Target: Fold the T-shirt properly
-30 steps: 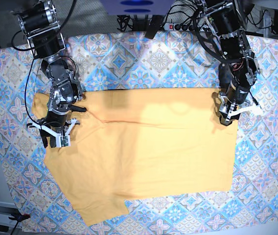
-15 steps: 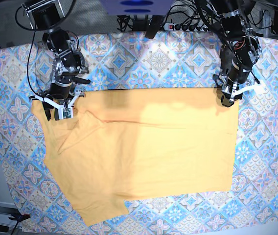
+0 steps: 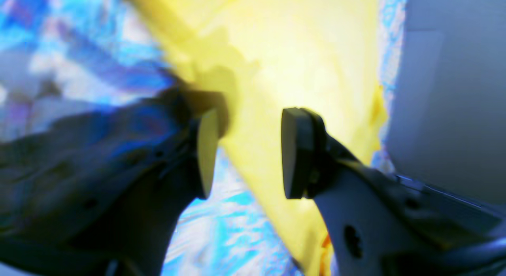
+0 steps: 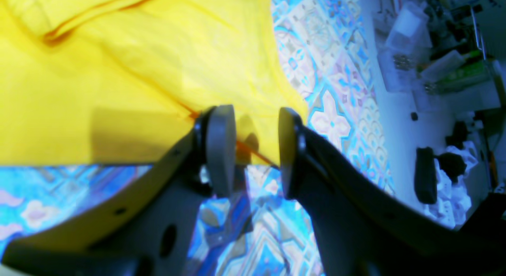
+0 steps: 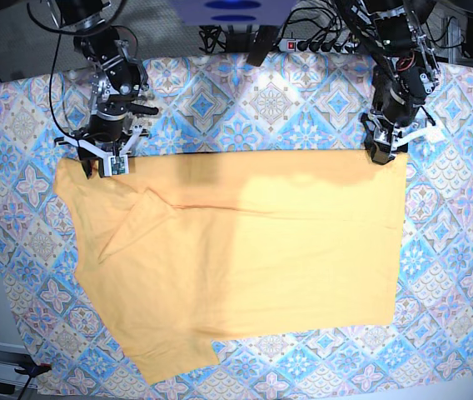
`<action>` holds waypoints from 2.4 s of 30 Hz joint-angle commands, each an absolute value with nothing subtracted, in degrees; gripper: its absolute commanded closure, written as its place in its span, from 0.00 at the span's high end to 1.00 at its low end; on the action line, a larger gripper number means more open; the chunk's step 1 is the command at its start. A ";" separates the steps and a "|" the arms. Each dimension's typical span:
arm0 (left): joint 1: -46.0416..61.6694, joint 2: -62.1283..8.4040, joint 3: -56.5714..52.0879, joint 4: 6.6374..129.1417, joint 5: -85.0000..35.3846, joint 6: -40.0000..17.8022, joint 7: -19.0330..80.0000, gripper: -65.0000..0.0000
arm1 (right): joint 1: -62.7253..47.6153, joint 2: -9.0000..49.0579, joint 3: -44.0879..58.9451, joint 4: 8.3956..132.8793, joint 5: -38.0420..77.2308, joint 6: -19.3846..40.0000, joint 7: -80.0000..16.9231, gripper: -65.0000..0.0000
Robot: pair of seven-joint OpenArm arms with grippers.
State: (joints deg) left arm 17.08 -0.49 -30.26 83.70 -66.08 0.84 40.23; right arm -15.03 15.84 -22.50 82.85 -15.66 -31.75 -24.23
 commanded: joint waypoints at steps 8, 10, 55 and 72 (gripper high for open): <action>16.57 -1.01 -30.55 82.95 -66.77 0.04 39.69 0.40 | -15.25 16.31 -22.46 83.91 -16.57 -32.66 -22.99 0.28; 15.69 -1.01 -30.55 82.86 -66.68 0.04 38.73 0.40 | -15.25 16.31 -22.55 83.91 -16.57 -32.66 -22.99 0.28; 14.73 -2.59 -30.46 74.51 -74.68 0.22 37.49 0.33 | -17.10 18.68 -22.64 83.91 -16.66 -32.75 -23.08 0.28; 10.95 -2.77 -30.46 74.51 -74.68 0.22 37.85 0.30 | -17.36 18.68 -22.64 83.91 -16.66 -32.75 -23.08 0.28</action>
State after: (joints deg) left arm 11.16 -2.24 -30.46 73.89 -74.15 0.71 37.63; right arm -17.63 18.11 -22.85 82.85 -15.88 -31.79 -24.16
